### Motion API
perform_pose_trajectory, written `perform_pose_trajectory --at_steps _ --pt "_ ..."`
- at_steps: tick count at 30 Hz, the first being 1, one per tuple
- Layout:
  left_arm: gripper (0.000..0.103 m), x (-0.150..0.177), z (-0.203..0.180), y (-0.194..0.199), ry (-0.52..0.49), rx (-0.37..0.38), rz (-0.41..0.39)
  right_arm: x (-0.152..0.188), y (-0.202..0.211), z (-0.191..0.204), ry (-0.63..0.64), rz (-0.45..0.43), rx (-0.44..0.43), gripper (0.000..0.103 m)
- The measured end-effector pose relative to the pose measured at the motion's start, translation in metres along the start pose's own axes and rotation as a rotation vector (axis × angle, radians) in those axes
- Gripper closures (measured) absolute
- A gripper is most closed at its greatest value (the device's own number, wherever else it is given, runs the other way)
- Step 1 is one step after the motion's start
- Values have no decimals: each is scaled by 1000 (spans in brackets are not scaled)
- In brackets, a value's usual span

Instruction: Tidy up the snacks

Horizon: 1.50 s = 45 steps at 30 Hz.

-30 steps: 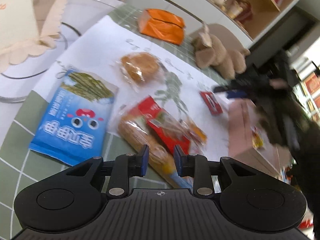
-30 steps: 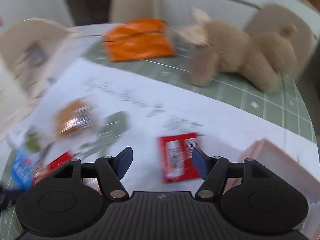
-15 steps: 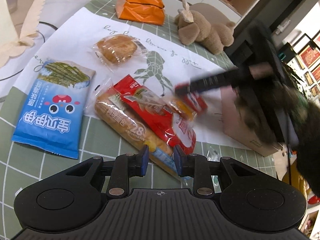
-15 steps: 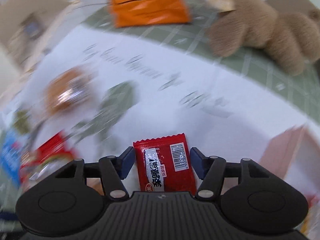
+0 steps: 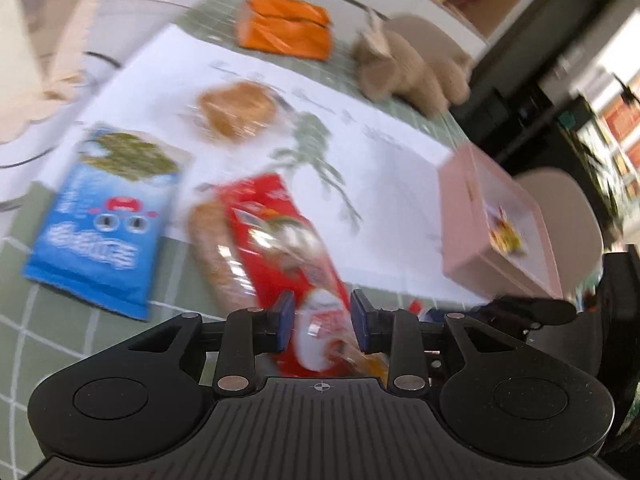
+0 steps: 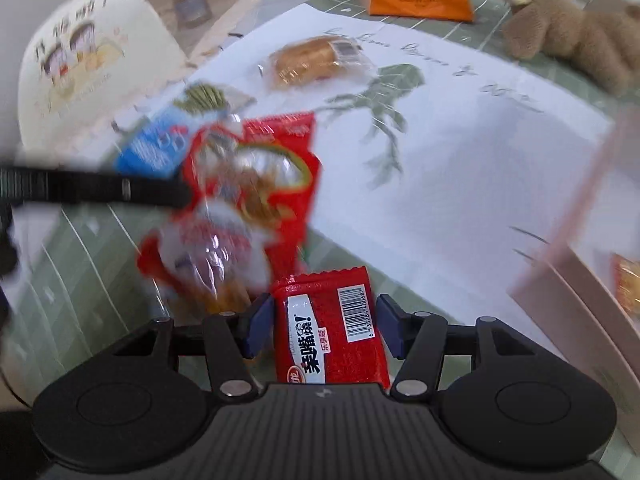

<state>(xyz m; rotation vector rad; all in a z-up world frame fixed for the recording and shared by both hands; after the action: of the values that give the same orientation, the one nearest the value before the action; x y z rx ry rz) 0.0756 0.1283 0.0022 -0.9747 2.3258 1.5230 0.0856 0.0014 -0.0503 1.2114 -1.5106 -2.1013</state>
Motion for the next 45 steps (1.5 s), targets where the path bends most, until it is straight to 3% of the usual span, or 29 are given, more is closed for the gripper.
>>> perform_pose_trajectory --at_steps 3,5,8,11,14,21,26,28,32,35,36,37,42,43,44,45 --pt "68 3 -22 -14 -70 11 19 21 13 -15 85 -59 172 41" --pt "68 12 -36 -26 -82 60 77 34 25 -22 89 -89 202 40" --pt "68 31 -54 -40 -141 84 144 50 43 -26 22 -111 156 36" --pt "68 43 -63 -41 -178 93 162 66 56 -23 -32 -141 121 35" --pt "68 49 -53 -34 -238 13 149 67 67 -12 -37 -186 90 35" --pt "70 38 1 8 -118 -79 55 16 53 0 32 -290 80 26" --pt "70 30 12 32 -89 -80 12 -16 4 4 55 -233 26 25" --pt "70 31 9 37 -102 -74 10 -18 -17 4 96 -192 40 10" --pt "70 43 -10 31 -164 -30 52 -18 -25 4 143 -187 43 6" --pt "70 56 -31 22 -236 14 103 -18 -20 0 124 -168 46 22" --pt "70 59 -39 18 -261 28 119 -17 -16 -3 98 -160 40 41" --pt "70 62 -46 14 -282 38 132 -16 -9 -4 71 -154 17 53" --pt "70 70 -84 -7 -400 55 186 -9 35 -19 -33 -205 7 68" --pt "70 72 -93 -12 -431 62 200 -7 50 -26 -60 -231 16 79" --pt "70 74 -102 -16 -462 69 211 -5 64 -32 -84 -253 23 79" --pt "70 78 -112 -20 -489 79 219 -2 79 -39 -112 -277 34 91"
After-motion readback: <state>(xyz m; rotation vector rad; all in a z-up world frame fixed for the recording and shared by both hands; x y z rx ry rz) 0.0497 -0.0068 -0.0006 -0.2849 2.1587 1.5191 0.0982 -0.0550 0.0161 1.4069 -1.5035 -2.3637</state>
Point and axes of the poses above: each gripper's, at about its wrist camera, not at the fingertips, and y roughly against the way its jaws point, z to its left, x to its underside, the point moved 10 cm from there along -y, roughly the way its jaws point, and after that the axes turned 3 degrees about x, right-handed, at the moved point
